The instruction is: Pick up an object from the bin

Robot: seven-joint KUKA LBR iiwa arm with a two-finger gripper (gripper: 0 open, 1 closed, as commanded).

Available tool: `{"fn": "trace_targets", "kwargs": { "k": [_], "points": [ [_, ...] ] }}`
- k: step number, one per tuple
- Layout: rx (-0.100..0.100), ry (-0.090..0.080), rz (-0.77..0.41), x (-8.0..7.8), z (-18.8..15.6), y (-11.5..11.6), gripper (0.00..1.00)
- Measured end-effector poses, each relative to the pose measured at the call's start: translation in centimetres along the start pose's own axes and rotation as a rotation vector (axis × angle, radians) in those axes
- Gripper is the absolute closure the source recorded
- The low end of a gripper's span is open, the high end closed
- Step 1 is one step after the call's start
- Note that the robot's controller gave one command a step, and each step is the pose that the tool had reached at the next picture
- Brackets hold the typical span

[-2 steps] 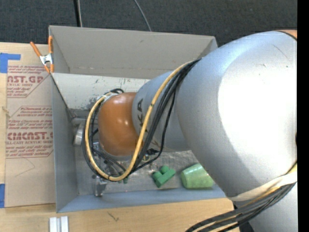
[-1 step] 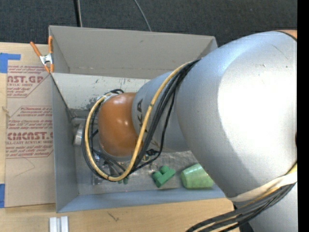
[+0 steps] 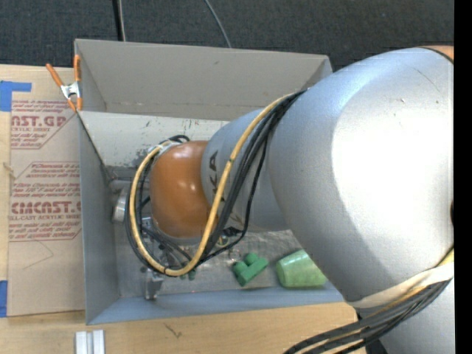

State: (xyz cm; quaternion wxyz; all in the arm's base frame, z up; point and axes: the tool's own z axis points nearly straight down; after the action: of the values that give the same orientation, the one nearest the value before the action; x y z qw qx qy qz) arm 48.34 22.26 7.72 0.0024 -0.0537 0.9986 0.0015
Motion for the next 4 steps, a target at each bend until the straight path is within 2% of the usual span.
{"fn": "trace_targets", "kwargs": {
  "k": [1, 2, 3, 4],
  "points": [
    [0.001, 0.006, 0.0, 0.1, 0.0, 0.0, 1.0],
    [0.001, 0.0, 0.153, -3.5, -5.6, -1.7, 1.0],
    [0.007, 0.004, 0.213, 1.2, -9.8, -15.0, 1.0],
    [0.004, 0.005, 0.206, 1.1, -9.7, -14.5, 1.0]
  ]
}}
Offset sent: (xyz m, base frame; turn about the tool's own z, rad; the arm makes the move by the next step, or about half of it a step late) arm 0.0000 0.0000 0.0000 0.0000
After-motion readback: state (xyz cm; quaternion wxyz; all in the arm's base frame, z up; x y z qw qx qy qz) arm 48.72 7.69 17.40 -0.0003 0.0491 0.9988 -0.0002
